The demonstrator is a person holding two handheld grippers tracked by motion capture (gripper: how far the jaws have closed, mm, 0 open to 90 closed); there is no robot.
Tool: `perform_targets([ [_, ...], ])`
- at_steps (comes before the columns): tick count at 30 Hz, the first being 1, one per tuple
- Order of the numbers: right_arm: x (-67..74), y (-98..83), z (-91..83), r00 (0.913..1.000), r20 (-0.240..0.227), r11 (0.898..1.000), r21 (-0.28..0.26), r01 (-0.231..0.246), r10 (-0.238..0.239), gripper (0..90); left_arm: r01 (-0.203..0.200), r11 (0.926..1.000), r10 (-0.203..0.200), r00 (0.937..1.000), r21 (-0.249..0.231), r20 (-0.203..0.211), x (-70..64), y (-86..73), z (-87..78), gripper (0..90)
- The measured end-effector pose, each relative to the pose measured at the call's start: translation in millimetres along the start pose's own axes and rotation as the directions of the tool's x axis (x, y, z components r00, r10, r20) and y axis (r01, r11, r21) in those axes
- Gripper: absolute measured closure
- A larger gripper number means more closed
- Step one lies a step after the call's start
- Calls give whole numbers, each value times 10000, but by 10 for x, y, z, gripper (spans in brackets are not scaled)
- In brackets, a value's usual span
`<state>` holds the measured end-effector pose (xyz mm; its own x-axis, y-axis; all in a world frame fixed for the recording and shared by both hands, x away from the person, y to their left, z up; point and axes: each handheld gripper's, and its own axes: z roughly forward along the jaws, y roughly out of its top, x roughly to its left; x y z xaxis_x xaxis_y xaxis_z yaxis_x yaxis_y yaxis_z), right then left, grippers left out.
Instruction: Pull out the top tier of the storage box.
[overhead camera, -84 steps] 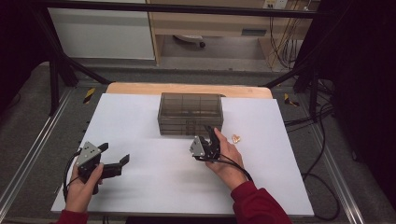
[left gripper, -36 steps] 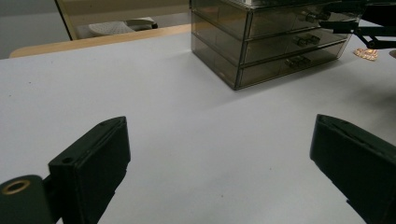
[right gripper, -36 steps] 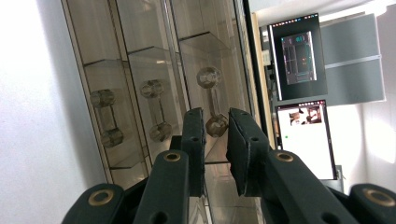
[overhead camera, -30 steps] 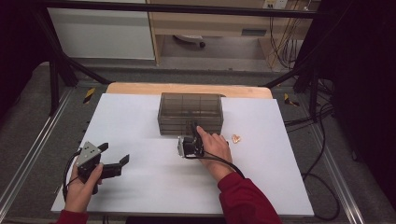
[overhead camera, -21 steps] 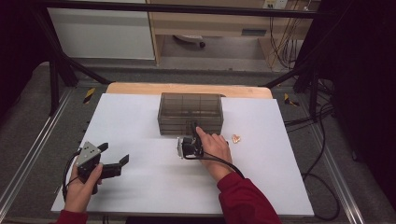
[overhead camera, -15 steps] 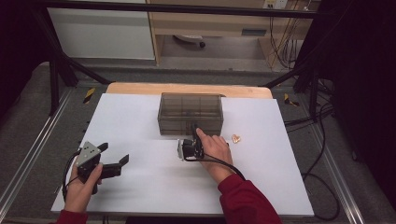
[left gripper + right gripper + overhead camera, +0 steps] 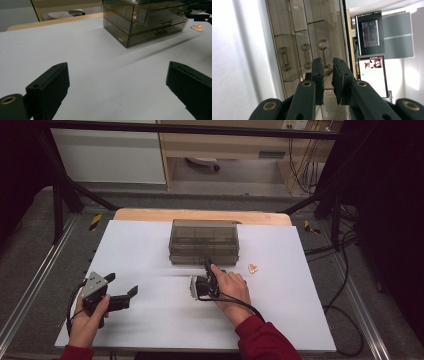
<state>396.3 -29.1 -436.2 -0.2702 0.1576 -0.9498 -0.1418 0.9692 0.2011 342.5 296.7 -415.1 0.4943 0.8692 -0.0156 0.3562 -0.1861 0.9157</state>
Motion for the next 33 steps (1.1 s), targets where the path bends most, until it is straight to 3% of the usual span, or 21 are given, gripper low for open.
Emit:
perform_targets([
  [3,33,10,-46,9993,132,9994,-77,348,-347,798,-2,10000,2,10000,4,8,-5,-1,2,51],
  [9,24,21,-85,9999,-55,9999,-50,131,-132,765,-24,10000,23,10000,55,20,-12,0,10,51],
  [14,-35,22,-169,9977,-358,9981,-186,-590,583,557,-7,10000,6,10000,95,23,-7,-6,13,51],
  [17,-123,4,-241,9858,-764,9886,-46,-1502,1495,417,-34,10000,34,10000,92,19,-12,-6,8,51],
  [19,-198,-23,-289,9645,-1267,9725,63,-2330,2319,365,-44,10000,44,10000,77,-3,-17,-4,4,51],
  [21,-271,-61,-337,9471,-1573,9593,50,-2824,2797,313,-59,10000,59,10000,72,-6,-19,-3,3,50],
  [25,-425,-142,-423,9023,-2346,9270,-121,-3749,3618,250,-54,9999,54,10000,127,-7,-21,-7,8,51],
  [33,-747,-376,-425,7837,-3616,8483,404,-5280,5050,106,-1,9999,2,10000,109,-7,-19,-9,3,50],
])
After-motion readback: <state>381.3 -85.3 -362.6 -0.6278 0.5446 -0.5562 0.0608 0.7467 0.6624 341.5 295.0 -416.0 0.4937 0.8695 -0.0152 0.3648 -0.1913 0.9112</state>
